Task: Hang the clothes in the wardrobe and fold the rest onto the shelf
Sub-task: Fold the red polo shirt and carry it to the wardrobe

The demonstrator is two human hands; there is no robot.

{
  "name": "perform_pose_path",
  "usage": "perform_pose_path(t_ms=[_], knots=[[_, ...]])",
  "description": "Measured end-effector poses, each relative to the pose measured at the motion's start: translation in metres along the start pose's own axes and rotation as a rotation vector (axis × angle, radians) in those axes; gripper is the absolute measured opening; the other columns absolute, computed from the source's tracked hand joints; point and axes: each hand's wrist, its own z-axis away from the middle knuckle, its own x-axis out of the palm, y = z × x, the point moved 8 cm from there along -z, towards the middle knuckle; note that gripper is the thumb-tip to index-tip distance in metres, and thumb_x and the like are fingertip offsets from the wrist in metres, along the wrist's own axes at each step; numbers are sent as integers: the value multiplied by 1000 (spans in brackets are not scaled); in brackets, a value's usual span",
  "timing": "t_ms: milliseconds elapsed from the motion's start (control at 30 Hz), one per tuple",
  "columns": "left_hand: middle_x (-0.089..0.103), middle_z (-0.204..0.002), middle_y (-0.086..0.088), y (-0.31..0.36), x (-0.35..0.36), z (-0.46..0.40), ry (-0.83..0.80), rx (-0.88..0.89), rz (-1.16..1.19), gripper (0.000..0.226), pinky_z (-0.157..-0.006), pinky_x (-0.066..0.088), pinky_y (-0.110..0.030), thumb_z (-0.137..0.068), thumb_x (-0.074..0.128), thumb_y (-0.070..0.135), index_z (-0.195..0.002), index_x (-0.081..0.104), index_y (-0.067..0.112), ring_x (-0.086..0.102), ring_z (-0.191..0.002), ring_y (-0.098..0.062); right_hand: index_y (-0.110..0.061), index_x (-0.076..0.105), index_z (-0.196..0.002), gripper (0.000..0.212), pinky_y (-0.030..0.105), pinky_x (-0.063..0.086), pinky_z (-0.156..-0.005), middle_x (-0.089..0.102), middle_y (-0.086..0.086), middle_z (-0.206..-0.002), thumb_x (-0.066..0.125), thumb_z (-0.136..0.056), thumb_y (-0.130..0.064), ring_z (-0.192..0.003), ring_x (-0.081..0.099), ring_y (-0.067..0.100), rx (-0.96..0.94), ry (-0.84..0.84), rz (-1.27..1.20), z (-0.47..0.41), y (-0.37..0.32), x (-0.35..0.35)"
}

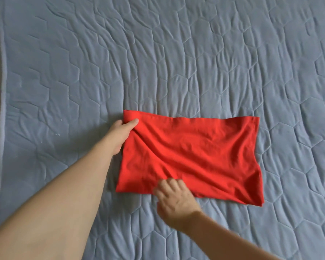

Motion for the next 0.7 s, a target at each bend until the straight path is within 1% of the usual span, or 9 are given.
perform_pose_path(t_ms=[100,233,300,367,433,500,567,633,700], knots=[[67,-114,-9,18,3,-2,-21,39,-136,27,-70,48,-26,-93,61,27,-114,60,11,63,-84,-17,-17,61,-96,52,36,47,-63,57,1,-83,47,-67,-57,-73,57,23,296,-160,-119,-21,-25,25],[66,-114,-6,27,6,-7,-22,57,-279,26,-84,45,-29,-94,57,32,-114,57,15,61,-98,-21,-4,45,-119,76,45,45,-81,56,16,-109,47,-80,-69,-99,57,33,537,-430,-113,-72,-23,56],[65,-116,-7,27,6,-10,-25,60,-276,21,-89,47,-34,-95,55,31,-111,55,17,63,-104,-23,-1,47,-119,63,44,46,-74,61,16,-107,52,-87,-55,-94,62,33,515,-546,-11,-95,-25,71],[65,-115,-7,27,5,-8,-22,68,-263,24,-91,50,-36,-95,55,29,-114,55,14,63,-105,-24,-4,56,-118,35,42,46,-65,67,12,-107,50,-89,-22,-90,66,31,440,-629,39,-105,-33,78],[67,-114,-6,26,3,-4,-5,72,-272,34,-94,51,-42,-89,60,34,-116,57,14,65,-103,-24,-11,61,-120,35,39,49,-71,66,8,-115,46,-89,-9,-100,65,29,404,-656,-48,-103,-36,78],[68,-110,-4,21,-3,-6,19,66,-264,51,-91,52,-47,-72,62,46,-114,59,17,66,-98,-25,-14,59,-123,33,35,47,-85,61,5,-124,44,-94,-14,-112,60,26,421,-605,-190,-92,-34,67],[70,-105,-3,24,-5,1,45,57,-267,55,-88,54,-48,-63,60,48,-109,61,19,68,-94,-25,-13,60,-123,33,32,45,-88,59,7,-127,44,-96,-25,-116,57,28,440,-582,-317,-76,-25,50],[71,-101,-6,38,2,23,50,57,-258,42,-85,56,-47,-65,62,41,-101,62,18,69,-91,-26,-13,64,-115,34,30,45,-82,62,11,-118,48,-91,-32,-109,58,30,446,-611,-463,-55,-12,34],[72,-97,-10,55,15,47,42,64,-268,39,-79,56,-42,-60,63,36,-94,63,16,69,-87,-27,-14,70,-98,27,30,48,-74,68,9,-98,53,-85,-30,-93,64,26,478,-596,-678,-30,5,17]])
